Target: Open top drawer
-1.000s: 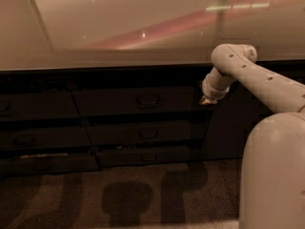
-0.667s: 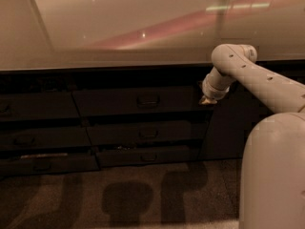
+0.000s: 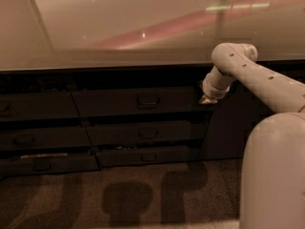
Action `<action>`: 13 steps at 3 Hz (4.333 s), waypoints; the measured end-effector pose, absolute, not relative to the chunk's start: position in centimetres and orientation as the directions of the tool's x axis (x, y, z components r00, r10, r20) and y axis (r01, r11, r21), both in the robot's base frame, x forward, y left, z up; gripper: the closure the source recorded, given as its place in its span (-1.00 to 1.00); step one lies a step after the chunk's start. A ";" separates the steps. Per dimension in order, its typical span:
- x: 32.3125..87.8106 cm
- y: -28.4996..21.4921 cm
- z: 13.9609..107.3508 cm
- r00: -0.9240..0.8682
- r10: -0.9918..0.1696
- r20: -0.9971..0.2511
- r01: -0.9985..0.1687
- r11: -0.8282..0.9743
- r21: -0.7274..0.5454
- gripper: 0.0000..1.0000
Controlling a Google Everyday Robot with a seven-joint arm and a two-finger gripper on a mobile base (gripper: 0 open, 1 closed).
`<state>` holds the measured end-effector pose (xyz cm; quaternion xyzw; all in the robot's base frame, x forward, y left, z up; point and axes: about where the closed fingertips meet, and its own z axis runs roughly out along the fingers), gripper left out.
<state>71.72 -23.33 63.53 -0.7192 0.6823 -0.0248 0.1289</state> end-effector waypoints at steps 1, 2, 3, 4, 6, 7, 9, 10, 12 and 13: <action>71.3 -24.4 65.1 0.042 -0.990 -0.133 -0.965 -0.006 -0.264 1.00; 71.2 -24.4 66.4 0.042 -0.990 -0.133 -0.965 -0.006 -0.264 1.00; 71.2 -24.4 66.3 0.042 -0.990 -0.133 -0.965 -0.006 -0.264 1.00; 71.0 -24.3 66.5 0.044 -0.990 -0.132 -0.965 -0.007 -0.263 1.00; 66.2 -26.6 72.8 0.013 -0.995 -0.101 -0.866 0.039 -0.499 1.00; 61.8 -26.2 70.1 0.027 -0.997 -0.067 -0.863 0.011 -0.506 1.00; 59.1 -25.5 66.4 0.050 -0.997 -0.053 -0.896 -0.021 -0.443 0.16; 60.7 -25.6 68.3 0.040 -0.997 -0.068 -0.891 -0.005 -0.453 -0.31; 63.3 -25.8 71.6 0.028 -0.997 -0.072 -0.872 0.011 -0.489 -1.00; 63.3 -25.8 71.6 0.028 -0.997 -0.072 -0.872 0.011 -0.489 -1.00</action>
Offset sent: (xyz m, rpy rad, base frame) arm -0.1747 0.0127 -0.0769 -0.1092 -0.0622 0.0550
